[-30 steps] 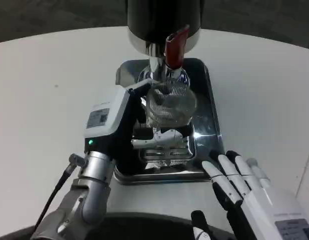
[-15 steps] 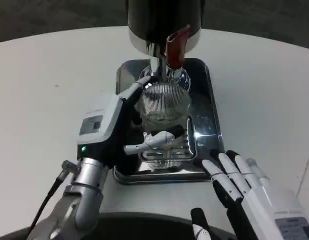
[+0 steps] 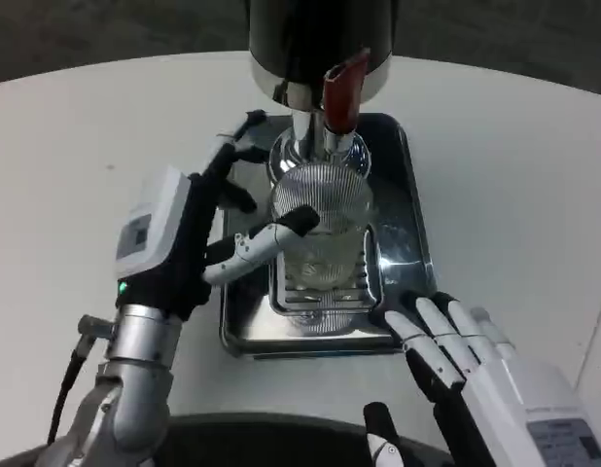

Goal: Grasp the cup under the faucet to collect the drink, then remove the cup.

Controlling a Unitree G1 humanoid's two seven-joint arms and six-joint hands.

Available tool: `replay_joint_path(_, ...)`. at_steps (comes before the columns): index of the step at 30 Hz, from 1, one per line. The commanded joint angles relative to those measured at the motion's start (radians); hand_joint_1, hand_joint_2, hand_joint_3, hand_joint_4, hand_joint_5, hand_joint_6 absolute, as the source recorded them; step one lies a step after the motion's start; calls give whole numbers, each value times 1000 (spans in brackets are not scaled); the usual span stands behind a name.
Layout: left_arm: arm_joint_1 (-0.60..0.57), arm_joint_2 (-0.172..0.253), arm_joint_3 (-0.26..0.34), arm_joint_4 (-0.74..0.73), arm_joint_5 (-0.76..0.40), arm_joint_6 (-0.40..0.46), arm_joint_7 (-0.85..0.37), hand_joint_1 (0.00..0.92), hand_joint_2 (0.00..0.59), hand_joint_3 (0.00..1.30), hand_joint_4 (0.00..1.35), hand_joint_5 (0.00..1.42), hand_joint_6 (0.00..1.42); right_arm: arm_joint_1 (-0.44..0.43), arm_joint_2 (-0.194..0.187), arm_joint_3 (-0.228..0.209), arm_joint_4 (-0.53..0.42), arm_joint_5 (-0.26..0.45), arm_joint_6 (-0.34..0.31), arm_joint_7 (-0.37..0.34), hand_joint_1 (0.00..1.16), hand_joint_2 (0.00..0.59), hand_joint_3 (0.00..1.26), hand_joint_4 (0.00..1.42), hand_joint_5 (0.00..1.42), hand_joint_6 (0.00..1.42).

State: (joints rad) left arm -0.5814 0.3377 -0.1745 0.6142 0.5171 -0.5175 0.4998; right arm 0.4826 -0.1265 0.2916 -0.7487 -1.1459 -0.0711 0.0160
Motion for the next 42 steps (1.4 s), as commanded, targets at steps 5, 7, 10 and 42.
replay_joint_path(5, 72, 5, 42, -83, -36, -8, -45, 0, 0, 183, 357, 680, 640, 8, 7, 12, -3, -2, 13, 16, 314, 519, 156, 54, 28, 62)
replay_joint_path(7, 84, 5, 47, -99, -42, -12, -54, 0, 0, 182, 349, 665, 637, 12, 9, 17, -7, -7, 16, 16, 313, 517, 156, 54, 28, 63)
replay_joint_path(10, 100, 7, 55, -119, -50, -18, -64, 0, 0, 182, 347, 650, 616, 16, 11, 21, -9, -5, 19, 15, 311, 516, 156, 54, 28, 63)
replay_joint_path(42, -66, 70, 153, -629, -831, 161, -981, 0, 100, 0, 0, 8, 7, 42, 19, 19, -38, -2, 24, 6, 280, 522, 164, 54, 28, 65)
